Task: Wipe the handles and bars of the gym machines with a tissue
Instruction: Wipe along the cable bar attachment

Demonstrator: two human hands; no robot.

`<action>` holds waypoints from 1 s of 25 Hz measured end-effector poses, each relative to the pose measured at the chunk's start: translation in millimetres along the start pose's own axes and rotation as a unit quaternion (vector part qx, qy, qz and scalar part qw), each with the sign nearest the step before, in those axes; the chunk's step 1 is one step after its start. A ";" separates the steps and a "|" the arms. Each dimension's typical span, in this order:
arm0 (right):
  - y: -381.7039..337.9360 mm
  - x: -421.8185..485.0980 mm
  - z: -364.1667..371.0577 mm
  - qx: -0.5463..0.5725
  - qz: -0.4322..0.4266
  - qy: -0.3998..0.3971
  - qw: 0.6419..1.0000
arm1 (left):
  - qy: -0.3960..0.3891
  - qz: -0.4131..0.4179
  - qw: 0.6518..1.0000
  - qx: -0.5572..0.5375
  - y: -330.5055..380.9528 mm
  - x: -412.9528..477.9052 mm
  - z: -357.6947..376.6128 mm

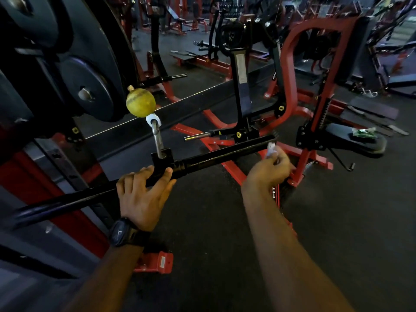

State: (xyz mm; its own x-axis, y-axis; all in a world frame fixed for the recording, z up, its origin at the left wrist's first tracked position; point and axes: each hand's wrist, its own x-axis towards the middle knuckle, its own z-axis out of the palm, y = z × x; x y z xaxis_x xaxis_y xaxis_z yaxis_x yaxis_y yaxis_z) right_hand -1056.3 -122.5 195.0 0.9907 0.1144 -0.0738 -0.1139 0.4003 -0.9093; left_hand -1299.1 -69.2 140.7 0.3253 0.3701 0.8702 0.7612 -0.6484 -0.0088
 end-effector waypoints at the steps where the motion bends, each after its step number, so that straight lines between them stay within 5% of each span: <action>1: 3.8 -3.6 4.0 0.060 0.105 0.022 0.992 | 0.001 0.001 1.000 -0.001 -1.7 -0.1 -1.8; 5: 0.1 -3.8 16.1 0.180 0.244 -0.058 0.951 | 0.001 -0.011 1.000 0.004 0.0 -3.4 -4.5; 11: -2.6 -21.8 15.4 0.136 0.282 -0.166 0.935 | 0.013 -0.008 1.000 0.006 -3.7 -8.9 -6.1; 25: -3.5 -85.9 7.4 0.132 0.326 -0.230 0.907 | 0.011 -0.028 0.999 0.012 3.8 -7.6 -9.6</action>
State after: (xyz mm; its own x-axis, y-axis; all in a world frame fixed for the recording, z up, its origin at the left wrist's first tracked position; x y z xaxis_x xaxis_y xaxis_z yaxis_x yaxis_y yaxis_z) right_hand -1141.5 -127.0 207.6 0.5772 0.7481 -0.3273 -0.7391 0.3083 -0.5989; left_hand -1304.1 -80.8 138.8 0.2700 0.3895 0.8806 0.7907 -0.6116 0.0281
